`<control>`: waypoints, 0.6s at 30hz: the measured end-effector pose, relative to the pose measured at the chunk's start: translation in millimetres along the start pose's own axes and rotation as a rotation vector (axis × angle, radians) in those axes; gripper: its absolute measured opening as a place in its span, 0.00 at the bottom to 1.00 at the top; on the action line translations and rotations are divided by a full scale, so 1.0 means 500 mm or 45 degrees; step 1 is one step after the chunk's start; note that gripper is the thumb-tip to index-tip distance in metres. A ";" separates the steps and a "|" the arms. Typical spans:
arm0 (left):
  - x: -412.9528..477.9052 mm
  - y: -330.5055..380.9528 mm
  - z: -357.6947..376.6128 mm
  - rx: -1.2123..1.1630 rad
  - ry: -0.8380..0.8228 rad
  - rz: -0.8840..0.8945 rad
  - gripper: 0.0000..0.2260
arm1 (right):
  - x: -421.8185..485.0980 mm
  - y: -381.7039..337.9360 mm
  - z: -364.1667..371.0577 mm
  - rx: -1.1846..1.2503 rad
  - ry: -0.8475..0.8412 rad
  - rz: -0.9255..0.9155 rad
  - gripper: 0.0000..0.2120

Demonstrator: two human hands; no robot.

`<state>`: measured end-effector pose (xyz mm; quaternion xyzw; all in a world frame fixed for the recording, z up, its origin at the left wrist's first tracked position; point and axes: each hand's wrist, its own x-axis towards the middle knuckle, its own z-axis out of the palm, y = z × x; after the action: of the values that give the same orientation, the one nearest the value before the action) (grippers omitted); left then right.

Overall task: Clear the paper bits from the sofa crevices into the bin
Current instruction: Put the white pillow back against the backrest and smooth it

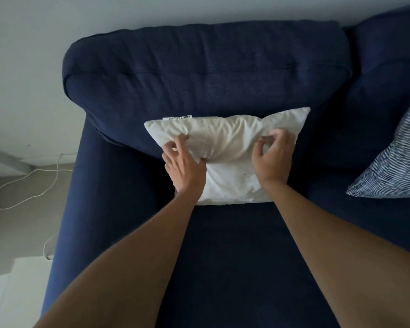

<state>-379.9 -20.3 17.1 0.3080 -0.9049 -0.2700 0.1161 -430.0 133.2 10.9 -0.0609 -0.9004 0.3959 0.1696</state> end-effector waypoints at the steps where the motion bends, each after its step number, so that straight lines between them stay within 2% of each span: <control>1: 0.000 -0.001 0.002 0.030 -0.001 0.039 0.30 | -0.003 -0.003 0.004 -0.031 -0.058 -0.077 0.13; 3: 0.000 -0.005 0.007 0.086 0.012 0.121 0.32 | -0.012 -0.008 0.011 -0.067 -0.212 -0.114 0.21; 6: 0.004 -0.008 0.011 0.169 0.040 0.315 0.36 | -0.020 -0.012 0.022 -0.083 -0.515 -0.032 0.45; 9: 0.017 -0.006 0.011 0.109 -0.104 0.400 0.39 | -0.010 -0.016 0.027 -0.113 -0.696 -0.002 0.62; 11: 0.026 -0.002 0.011 0.104 -0.246 0.455 0.41 | -0.001 -0.018 0.026 -0.128 -0.750 0.002 0.65; 14: 0.040 0.007 0.006 0.126 -0.438 0.475 0.49 | 0.010 -0.020 0.028 -0.162 -0.748 -0.009 0.61; 18: 0.089 0.021 0.002 0.127 -0.536 0.426 0.54 | 0.037 -0.029 0.036 -0.166 -0.722 -0.052 0.58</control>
<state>-420.4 -40.7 24.1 0.0968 -0.9596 -0.2602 -0.0469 -453.2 115.2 14.9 0.0597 -0.9365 0.3348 -0.0852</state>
